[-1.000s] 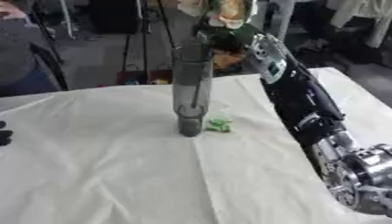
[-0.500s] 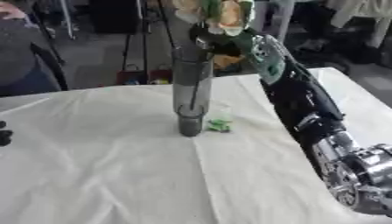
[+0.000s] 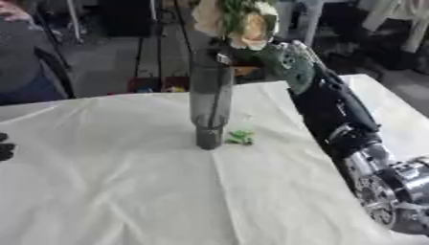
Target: Arrange flowers into the vase.
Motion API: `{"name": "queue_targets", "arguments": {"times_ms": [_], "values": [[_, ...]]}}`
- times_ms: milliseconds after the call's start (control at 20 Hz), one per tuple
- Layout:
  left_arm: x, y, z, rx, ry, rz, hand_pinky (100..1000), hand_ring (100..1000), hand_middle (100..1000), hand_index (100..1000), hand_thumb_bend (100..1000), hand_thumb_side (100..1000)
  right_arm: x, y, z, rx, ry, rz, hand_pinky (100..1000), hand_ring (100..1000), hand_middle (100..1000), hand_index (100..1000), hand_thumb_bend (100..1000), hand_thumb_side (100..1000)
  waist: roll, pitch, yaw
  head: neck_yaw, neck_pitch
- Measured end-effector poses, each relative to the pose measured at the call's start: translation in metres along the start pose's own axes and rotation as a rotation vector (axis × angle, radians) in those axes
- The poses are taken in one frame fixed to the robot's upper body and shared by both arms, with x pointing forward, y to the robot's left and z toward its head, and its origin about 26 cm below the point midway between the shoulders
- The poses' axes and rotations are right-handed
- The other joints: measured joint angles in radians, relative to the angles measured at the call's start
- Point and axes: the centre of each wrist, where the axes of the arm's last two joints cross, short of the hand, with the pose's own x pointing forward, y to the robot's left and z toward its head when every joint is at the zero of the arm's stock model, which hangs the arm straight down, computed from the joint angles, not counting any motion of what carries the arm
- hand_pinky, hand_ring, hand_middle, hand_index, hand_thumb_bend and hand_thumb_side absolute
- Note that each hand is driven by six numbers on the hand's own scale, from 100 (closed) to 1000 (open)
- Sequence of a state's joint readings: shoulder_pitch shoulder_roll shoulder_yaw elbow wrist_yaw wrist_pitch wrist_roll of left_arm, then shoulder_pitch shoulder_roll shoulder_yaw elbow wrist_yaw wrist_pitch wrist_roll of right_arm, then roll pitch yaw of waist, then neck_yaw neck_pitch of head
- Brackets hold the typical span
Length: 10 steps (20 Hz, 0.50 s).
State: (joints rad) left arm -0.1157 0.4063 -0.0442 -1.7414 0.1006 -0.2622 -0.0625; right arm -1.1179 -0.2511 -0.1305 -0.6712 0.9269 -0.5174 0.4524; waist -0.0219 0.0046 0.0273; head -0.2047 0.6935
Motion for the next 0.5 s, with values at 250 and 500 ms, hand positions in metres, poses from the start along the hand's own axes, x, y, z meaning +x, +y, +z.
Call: {"name": "queue_targets", "arguments": {"times_ms": [250,500], "values": [[-0.0001,0.0000,0.0001,0.000,0.000,0.000,760,732,726,784,726,964,-0.0012,-0.0005,0.0011,0.030,0.022,-0.017,1000,945,954,1000,472,1000,0.000,0.000,0.000,0.000,0.000],[-0.0001,0.0000,0.0002,0.000,0.001,0.000,760,732,726,784,727,964,-0.0019,-0.0010,0.0017,0.038,0.035,-0.028,1000,964,968,1000,501,1000,0.000,0.000,0.000,0.000,0.000]]}}
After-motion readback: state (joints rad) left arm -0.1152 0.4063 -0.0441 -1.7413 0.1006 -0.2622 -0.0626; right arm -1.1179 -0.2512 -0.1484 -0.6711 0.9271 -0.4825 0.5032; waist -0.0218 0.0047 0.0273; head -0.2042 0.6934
